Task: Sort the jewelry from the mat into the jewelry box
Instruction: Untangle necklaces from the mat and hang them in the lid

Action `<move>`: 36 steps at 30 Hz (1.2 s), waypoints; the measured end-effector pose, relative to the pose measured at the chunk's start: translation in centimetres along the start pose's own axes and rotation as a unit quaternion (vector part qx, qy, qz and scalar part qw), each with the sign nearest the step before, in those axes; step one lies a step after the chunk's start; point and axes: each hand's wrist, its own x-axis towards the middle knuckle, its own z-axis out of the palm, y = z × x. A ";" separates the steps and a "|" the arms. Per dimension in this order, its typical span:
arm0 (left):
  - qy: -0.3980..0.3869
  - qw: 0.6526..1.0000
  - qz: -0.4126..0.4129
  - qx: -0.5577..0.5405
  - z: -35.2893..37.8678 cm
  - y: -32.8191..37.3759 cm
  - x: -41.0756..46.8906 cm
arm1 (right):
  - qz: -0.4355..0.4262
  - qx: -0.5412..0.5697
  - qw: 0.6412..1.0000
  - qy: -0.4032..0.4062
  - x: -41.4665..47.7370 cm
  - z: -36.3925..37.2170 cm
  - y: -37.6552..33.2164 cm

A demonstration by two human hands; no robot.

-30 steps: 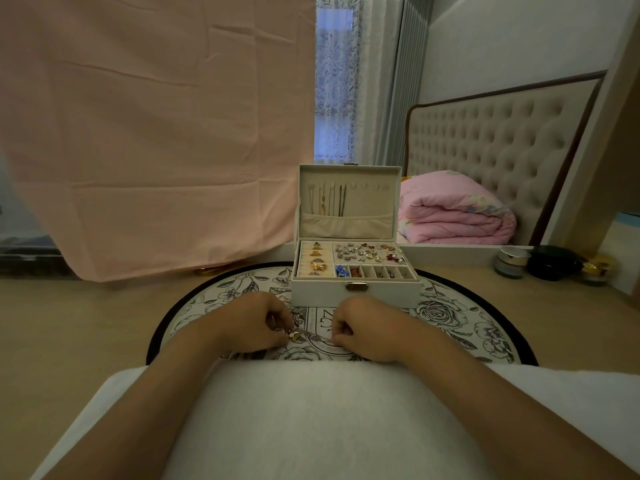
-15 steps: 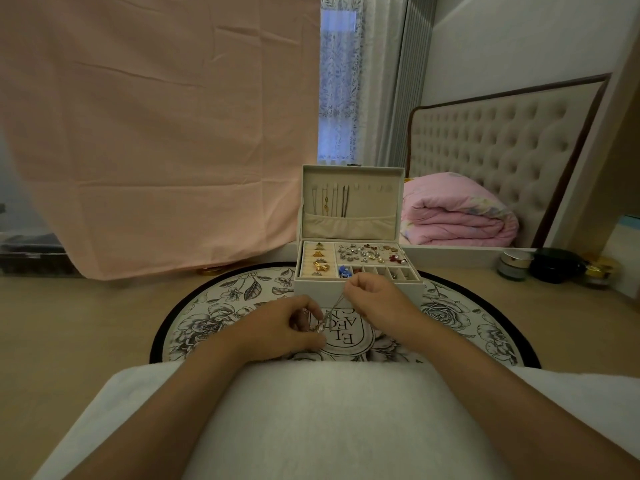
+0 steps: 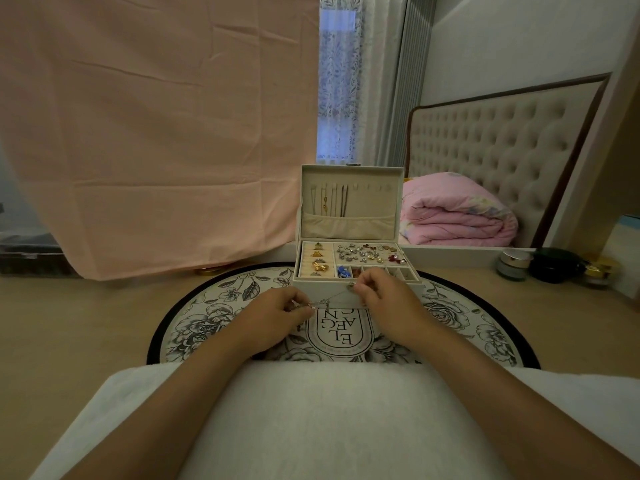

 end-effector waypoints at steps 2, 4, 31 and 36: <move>0.012 1.000 0.006 -0.003 -0.1 -0.1 0.1 | 0.002 0.029 1.000 -0.001 0.2 -0.1 0.1; 0.014 1.000 0.016 -0.011 -0.3 -0.4 0.1 | 0.006 0.008 1.000 -0.027 0.1 -0.3 0.3; 0.039 0.995 0.074 -0.057 -0.6 1.0 -0.3 | 0.050 0.150 0.980 -0.120 -0.5 0.4 -1.7; -0.020 0.995 0.081 -0.058 -0.9 0.6 -0.4 | 0.036 0.172 0.979 -0.103 -0.6 0.3 -1.8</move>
